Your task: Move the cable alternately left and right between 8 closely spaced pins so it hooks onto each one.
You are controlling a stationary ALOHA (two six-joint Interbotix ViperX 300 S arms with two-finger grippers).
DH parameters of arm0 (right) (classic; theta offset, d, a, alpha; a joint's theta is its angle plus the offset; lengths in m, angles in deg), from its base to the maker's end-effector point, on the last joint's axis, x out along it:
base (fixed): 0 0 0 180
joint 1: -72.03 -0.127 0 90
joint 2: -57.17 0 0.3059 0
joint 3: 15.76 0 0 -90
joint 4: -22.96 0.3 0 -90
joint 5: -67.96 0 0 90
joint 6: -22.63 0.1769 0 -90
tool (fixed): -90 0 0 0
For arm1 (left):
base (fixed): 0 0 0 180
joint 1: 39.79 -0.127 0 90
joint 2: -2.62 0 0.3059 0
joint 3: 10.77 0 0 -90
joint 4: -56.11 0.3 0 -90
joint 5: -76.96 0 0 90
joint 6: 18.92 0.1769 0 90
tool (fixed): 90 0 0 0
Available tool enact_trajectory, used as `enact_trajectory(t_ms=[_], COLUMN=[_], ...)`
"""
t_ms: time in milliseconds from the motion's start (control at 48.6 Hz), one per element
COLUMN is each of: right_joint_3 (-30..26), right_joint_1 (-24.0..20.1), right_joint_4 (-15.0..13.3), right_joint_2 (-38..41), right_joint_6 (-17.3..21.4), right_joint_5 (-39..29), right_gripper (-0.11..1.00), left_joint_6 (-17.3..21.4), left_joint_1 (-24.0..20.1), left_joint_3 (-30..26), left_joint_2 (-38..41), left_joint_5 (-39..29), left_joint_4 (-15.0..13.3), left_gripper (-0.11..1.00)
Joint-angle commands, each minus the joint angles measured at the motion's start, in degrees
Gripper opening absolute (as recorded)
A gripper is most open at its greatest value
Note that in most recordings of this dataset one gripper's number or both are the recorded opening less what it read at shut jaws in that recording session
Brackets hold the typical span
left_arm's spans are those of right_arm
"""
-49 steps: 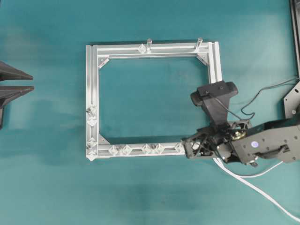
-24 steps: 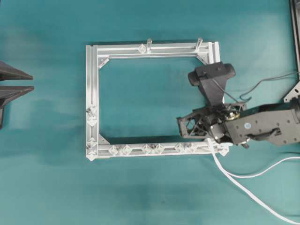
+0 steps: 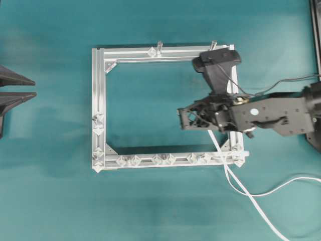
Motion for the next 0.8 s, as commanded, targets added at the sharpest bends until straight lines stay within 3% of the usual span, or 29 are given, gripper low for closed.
enact_trajectory(t_ms=[0,391,782], right_joint_3=[-2.90,-9.49,-11.43], right_joint_1=[0.00,-1.49,-7.82], right_joint_4=[-1.14,-1.05,3.25], right_joint_2=[0.62,5.01,5.01], right_joint_6=[-0.09,0.09,3.16], right_joint_5=[0.44,0.18,-4.92], right_gripper=[0.14,0.14,0.14], left_joint_6=[-0.18,-0.18,-0.18], left_joint_1=[-0.18,-0.18,-0.18], left_joint_3=[-0.62,-0.62,-0.62], left_joint_2=[0.44,0.44,0.44], left_joint_5=[0.62,0.62,0.62], left_joint_4=[0.18,0.18,0.18], left_gripper=[0.47,0.47,0.47])
